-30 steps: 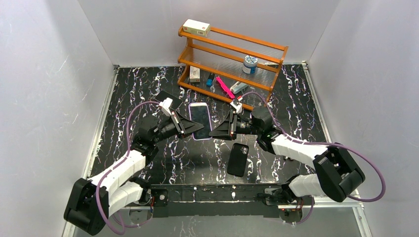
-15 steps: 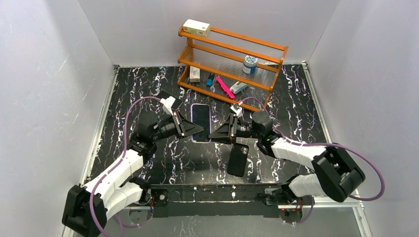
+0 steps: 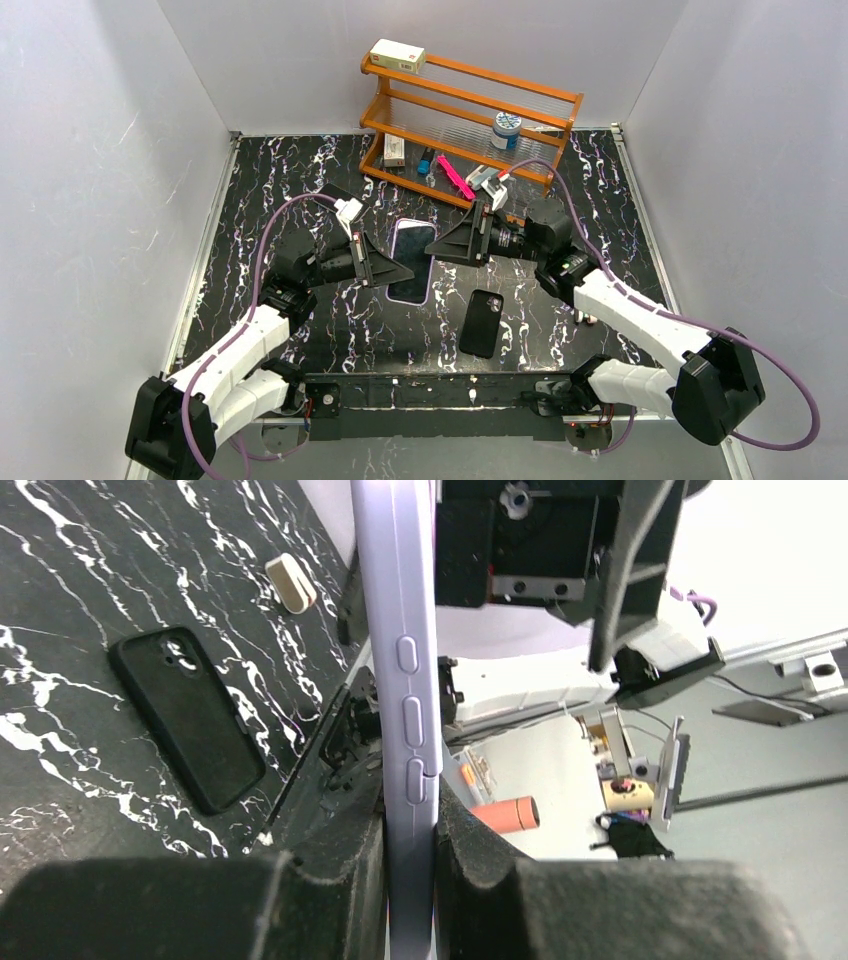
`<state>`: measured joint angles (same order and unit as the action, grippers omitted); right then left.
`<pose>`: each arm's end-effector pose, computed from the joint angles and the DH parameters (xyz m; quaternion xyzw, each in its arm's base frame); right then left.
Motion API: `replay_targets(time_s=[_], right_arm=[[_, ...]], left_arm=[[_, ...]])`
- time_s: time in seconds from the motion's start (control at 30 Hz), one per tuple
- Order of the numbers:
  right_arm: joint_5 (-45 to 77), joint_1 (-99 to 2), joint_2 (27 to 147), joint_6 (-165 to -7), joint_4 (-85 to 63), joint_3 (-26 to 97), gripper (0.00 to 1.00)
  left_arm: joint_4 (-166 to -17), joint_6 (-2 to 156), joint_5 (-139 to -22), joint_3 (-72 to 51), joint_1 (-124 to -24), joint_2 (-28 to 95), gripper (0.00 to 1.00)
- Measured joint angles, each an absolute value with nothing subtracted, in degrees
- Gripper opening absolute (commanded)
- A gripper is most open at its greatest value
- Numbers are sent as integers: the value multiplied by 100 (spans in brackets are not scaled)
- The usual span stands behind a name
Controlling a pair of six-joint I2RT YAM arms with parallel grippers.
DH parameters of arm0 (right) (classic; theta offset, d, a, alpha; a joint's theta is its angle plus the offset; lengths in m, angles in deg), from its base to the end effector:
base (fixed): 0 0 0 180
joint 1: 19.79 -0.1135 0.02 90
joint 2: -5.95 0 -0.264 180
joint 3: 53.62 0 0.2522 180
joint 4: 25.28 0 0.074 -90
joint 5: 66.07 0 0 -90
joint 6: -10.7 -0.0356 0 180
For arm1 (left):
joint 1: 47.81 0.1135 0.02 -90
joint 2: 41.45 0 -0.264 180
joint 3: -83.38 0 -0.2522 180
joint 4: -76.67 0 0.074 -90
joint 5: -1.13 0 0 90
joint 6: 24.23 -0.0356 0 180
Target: Put the phone into the phone case
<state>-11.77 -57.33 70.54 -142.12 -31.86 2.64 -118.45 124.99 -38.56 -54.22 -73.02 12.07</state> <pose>0.1928 0.1744 0.3123 -0.0587 0.7134 0.6499 0.2554 0.1756 -0.1130 0.2839 0.1167 0.6812 -0.6595 0.2955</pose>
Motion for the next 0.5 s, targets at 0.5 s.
replay_targets(time_s=[0.5], right_arm=[[-1658, -5505, 7432, -13821, -3009, 664, 68]], left_arm=[[-12271, 12556, -3188, -5572, -7309, 1207, 0]])
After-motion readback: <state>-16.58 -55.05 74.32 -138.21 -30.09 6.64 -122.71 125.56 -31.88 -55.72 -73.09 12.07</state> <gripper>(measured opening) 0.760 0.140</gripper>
